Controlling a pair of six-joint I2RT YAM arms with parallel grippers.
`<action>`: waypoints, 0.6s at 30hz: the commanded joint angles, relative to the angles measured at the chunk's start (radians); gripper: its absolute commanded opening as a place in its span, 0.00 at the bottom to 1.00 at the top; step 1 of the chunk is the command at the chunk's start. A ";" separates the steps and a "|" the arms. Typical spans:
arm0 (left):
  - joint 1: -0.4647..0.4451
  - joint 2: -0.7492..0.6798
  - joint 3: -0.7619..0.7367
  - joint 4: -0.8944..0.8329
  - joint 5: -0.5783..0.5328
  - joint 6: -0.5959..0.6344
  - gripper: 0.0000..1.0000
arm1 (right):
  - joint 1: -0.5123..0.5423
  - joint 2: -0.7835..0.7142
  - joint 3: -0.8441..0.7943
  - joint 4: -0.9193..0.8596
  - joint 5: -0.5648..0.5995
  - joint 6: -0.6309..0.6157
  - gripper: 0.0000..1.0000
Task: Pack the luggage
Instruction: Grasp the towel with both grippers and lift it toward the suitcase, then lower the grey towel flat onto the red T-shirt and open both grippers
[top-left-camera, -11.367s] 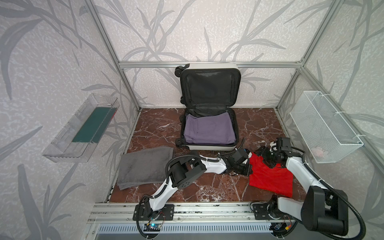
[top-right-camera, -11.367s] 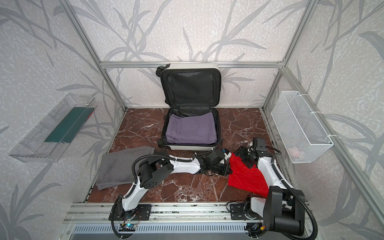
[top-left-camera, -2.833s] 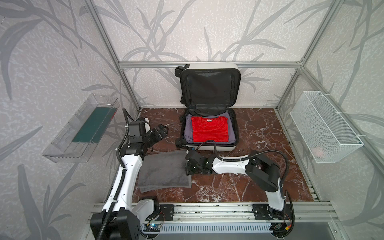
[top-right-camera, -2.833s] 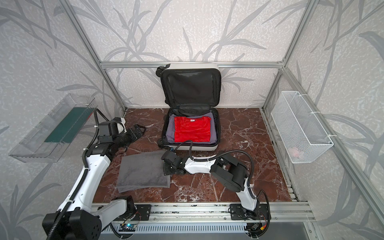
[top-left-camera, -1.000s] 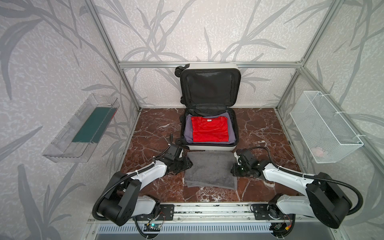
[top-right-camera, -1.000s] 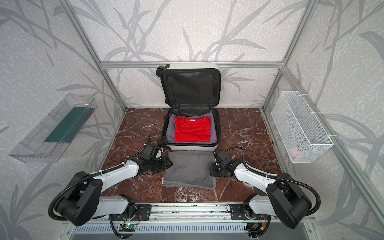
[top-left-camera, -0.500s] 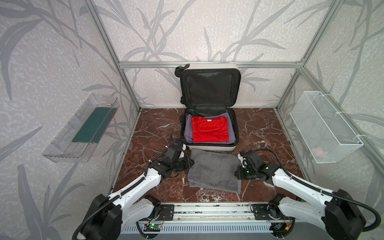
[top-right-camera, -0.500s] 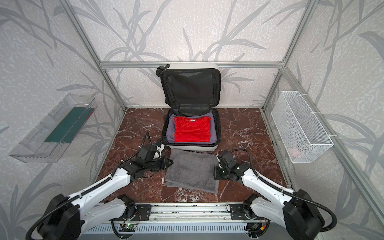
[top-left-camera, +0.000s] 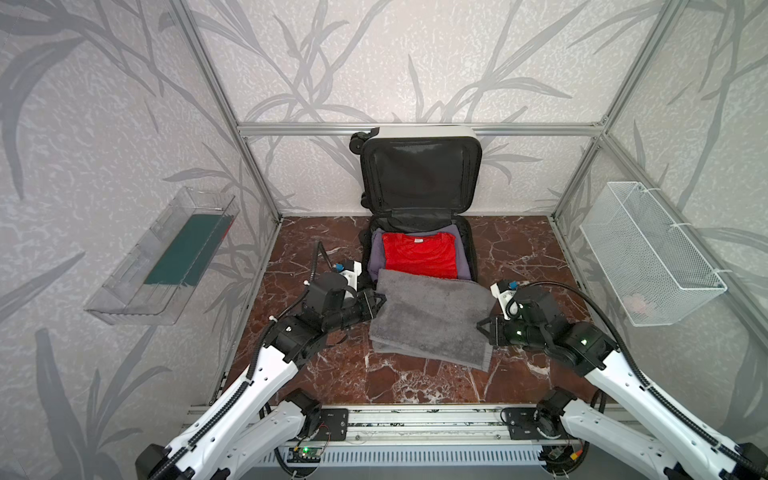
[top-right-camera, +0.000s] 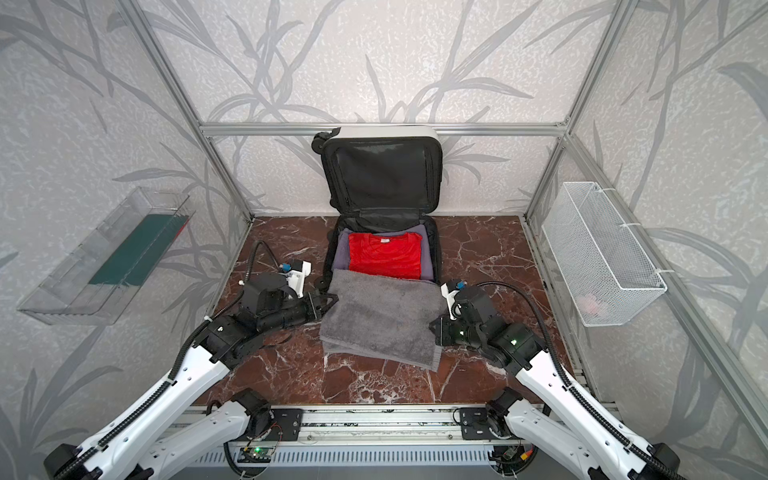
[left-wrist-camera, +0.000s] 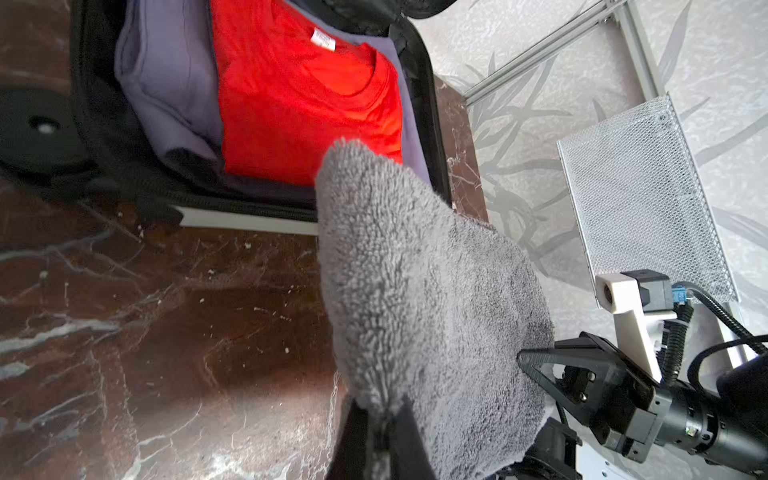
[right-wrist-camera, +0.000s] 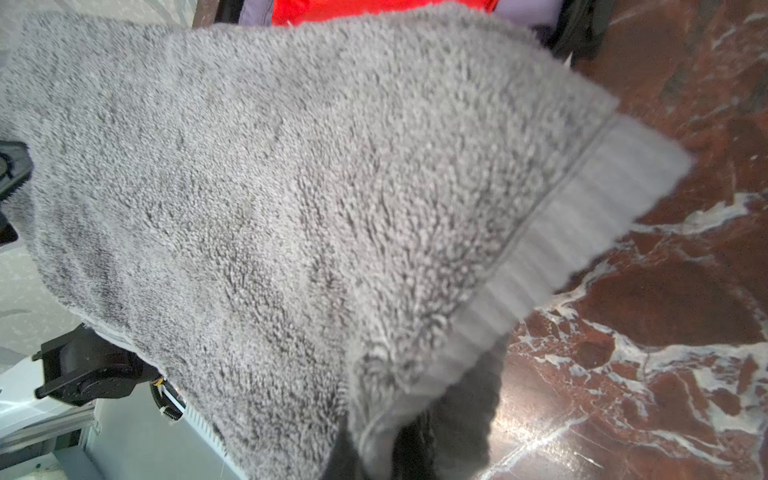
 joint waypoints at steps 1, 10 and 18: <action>0.011 0.084 0.123 -0.016 -0.083 0.088 0.00 | -0.021 0.085 0.095 0.000 0.034 -0.064 0.00; 0.137 0.422 0.382 0.035 -0.059 0.215 0.00 | -0.172 0.477 0.391 0.153 -0.031 -0.122 0.00; 0.268 0.681 0.475 0.144 0.000 0.220 0.00 | -0.271 0.807 0.644 0.204 -0.094 -0.124 0.00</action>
